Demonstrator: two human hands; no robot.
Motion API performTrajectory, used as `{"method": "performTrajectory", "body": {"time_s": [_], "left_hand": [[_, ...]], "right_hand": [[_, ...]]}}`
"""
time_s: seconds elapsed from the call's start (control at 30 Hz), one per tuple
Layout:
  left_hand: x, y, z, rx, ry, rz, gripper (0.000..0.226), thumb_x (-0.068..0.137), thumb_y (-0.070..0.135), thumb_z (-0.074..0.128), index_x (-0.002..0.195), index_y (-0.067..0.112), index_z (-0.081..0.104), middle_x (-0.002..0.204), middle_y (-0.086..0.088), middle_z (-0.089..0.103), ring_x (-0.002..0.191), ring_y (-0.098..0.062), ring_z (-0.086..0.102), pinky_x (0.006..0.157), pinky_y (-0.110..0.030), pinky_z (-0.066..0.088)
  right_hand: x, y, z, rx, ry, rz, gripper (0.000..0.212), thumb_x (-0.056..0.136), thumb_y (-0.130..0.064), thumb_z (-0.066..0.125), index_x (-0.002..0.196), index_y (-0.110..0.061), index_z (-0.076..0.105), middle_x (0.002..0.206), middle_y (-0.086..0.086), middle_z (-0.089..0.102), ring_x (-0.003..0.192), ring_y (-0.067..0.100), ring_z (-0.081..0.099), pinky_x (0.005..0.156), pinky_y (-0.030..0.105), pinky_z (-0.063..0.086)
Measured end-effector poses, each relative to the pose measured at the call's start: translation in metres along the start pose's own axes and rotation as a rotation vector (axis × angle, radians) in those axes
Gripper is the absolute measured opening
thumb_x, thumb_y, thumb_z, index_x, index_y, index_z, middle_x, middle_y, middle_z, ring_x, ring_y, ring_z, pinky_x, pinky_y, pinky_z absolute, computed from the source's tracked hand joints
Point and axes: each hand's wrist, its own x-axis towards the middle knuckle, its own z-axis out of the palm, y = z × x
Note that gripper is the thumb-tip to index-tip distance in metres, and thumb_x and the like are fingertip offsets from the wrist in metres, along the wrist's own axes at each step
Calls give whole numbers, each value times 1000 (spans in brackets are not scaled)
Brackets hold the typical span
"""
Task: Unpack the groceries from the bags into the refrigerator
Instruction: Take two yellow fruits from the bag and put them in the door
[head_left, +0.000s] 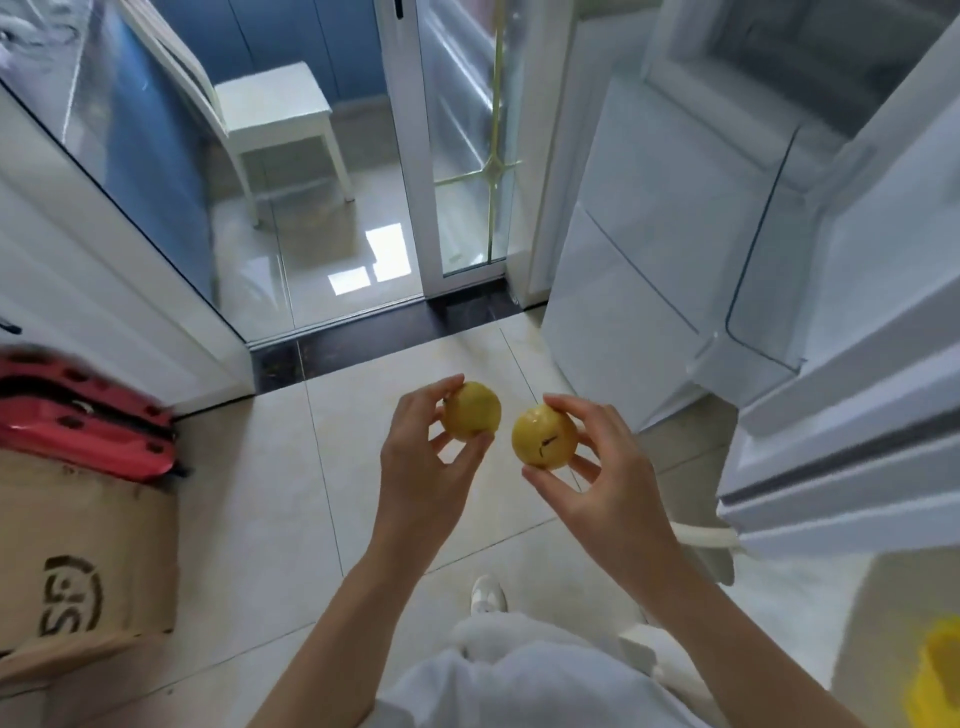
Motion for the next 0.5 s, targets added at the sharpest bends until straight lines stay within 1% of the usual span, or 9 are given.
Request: {"method": "performTrajectory", "body": {"time_s": [0.07,0.13,0.2,0.3,0.37,0.43,0.5], "left_hand": [[31,2,5,0,-10,25,57,76,12,79,127,19,54,124,0,56,107,-13,57,80,-6,49],[60,4,11,-20,-31,47,56,76,11,79,126,20,54,122,1,56,105,-11,58,79,-6,49],[86,8,18,-52,-61,72,55,77,11,79,125,20,55,121,1,57,104,-8,59,78,-8,50],[125,15,30,-92,-120,102,53,77,12,78,124,20,56,119,-1,57,106,-13,61,80,-14,53],[153,21,40,-124,-168,112,53,77,12,78,123,23,55,119,0,57,106,-12,61,81,-16,54],[183,27,49,-153,-221,133,53,77,11,78,121,30,55,119,3,58,105,-6,60,79,-13,52],[213,34,57,-179,-284,161,55,77,11,79,114,41,53,118,5,58,104,-2,59,76,-9,50]], "right_hand": [[27,-3,-2,-22,22,-29,62,74,-23,80,125,-34,48,119,-28,45,113,3,53,88,10,48],[52,-5,-4,-39,60,-40,61,74,-26,79,127,-30,49,120,-22,48,114,8,54,90,14,49],[74,-7,-7,-60,111,-52,61,75,-26,79,128,-29,49,123,-16,49,114,7,53,89,12,48],[107,-11,-14,-83,179,-39,62,75,-22,80,128,-29,49,124,-15,47,115,2,49,86,6,45],[128,-16,-20,-111,238,-21,62,75,-23,79,129,-28,49,124,-15,47,114,0,49,86,5,44],[149,-20,-26,-132,329,-18,61,75,-23,79,128,-26,50,124,-15,48,114,2,51,87,9,47],[170,-24,-31,-126,434,-19,59,74,-20,80,126,-23,53,123,-13,51,114,6,53,87,17,52]]}}
